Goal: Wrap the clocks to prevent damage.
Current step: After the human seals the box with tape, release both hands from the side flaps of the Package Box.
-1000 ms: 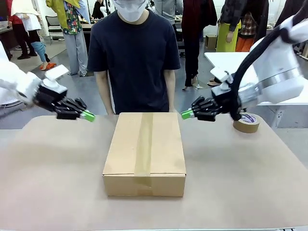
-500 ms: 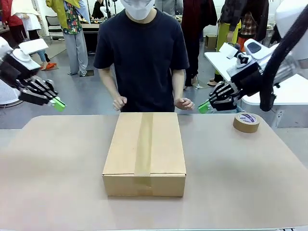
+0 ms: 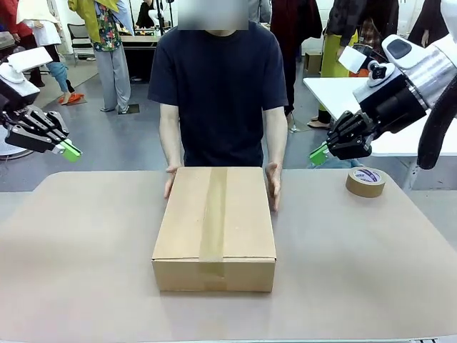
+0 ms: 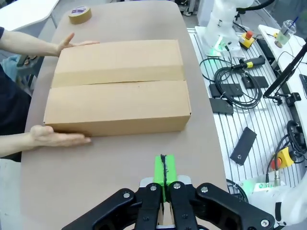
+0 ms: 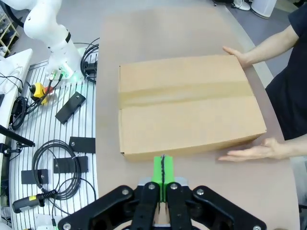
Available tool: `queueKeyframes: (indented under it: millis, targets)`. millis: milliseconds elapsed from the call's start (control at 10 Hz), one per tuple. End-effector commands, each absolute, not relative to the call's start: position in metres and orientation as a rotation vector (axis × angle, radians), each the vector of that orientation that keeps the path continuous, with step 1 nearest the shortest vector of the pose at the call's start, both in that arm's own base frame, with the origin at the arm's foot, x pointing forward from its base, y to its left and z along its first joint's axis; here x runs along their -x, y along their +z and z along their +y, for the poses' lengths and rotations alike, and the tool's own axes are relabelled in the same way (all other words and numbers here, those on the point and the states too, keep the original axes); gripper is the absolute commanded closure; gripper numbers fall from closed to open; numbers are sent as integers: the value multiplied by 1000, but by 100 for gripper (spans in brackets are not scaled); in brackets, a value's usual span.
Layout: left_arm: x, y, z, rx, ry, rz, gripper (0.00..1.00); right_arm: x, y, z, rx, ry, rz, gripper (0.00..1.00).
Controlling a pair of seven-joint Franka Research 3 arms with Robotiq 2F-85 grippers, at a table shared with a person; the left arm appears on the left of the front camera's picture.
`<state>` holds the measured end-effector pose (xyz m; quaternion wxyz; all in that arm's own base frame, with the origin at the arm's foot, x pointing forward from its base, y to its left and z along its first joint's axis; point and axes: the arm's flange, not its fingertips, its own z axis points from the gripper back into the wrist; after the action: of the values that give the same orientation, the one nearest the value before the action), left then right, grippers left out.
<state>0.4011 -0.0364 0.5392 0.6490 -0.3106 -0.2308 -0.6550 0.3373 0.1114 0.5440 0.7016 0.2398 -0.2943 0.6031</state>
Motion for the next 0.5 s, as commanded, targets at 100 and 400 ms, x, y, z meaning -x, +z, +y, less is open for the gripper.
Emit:
queueKeyframes:
  millis: [100,400]
  targets:
    - [-407,540,-38,708,-1494,-530,99,-342,540,113,-538,1339,-655,99]
    - [-407,540,-38,708,-1494,-530,99,-342,540,113,-538,1339,-655,99]
